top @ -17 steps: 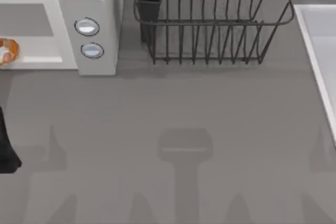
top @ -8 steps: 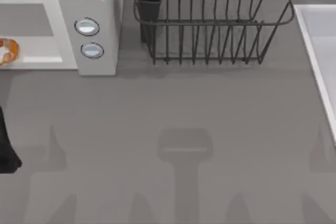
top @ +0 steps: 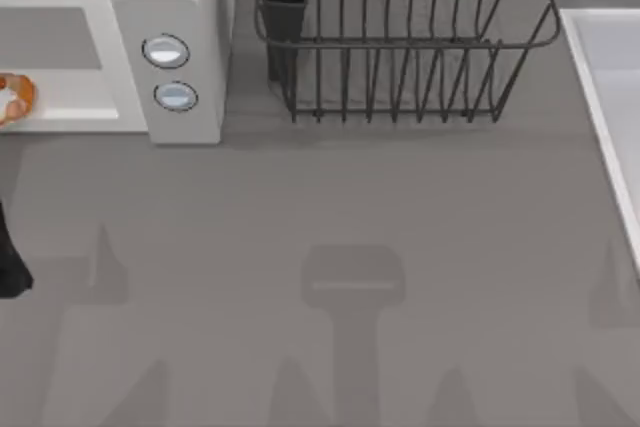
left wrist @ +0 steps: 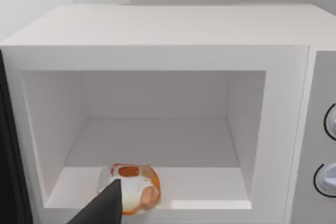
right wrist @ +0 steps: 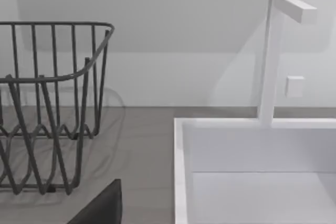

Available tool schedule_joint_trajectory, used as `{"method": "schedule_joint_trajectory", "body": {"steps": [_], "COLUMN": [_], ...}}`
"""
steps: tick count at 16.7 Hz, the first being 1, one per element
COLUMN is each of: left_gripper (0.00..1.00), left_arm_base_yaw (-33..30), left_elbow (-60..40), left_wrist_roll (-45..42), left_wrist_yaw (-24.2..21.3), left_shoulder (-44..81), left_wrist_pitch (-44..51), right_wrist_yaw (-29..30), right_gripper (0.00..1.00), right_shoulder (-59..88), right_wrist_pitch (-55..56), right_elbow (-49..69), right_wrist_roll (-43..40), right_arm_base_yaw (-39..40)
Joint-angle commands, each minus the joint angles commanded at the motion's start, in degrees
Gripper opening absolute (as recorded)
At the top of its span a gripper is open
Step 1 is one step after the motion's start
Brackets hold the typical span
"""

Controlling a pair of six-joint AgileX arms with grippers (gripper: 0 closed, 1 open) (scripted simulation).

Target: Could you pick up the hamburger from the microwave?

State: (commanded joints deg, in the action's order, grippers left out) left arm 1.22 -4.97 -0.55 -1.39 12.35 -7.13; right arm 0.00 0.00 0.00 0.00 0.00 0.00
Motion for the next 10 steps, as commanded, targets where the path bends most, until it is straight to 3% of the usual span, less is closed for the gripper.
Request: {"method": "schedule_joint_trajectory", "body": {"steps": [10], "left_gripper": [1.00], "left_arm_base_yaw": [5.0], "left_elbow": [-20.3], "left_wrist_roll": [-2.2], "left_wrist_yaw": [-5.7], "left_shoulder": [57.2], "left_wrist_pitch": [-29.1], "right_wrist_yaw": [0.0], "right_gripper": [1.00], "right_shoulder": [0.0], "right_wrist_pitch": [0.0], "right_elbow": [0.0], "right_wrist_roll": [0.0], "right_arm_base_yaw": [0.0]}}
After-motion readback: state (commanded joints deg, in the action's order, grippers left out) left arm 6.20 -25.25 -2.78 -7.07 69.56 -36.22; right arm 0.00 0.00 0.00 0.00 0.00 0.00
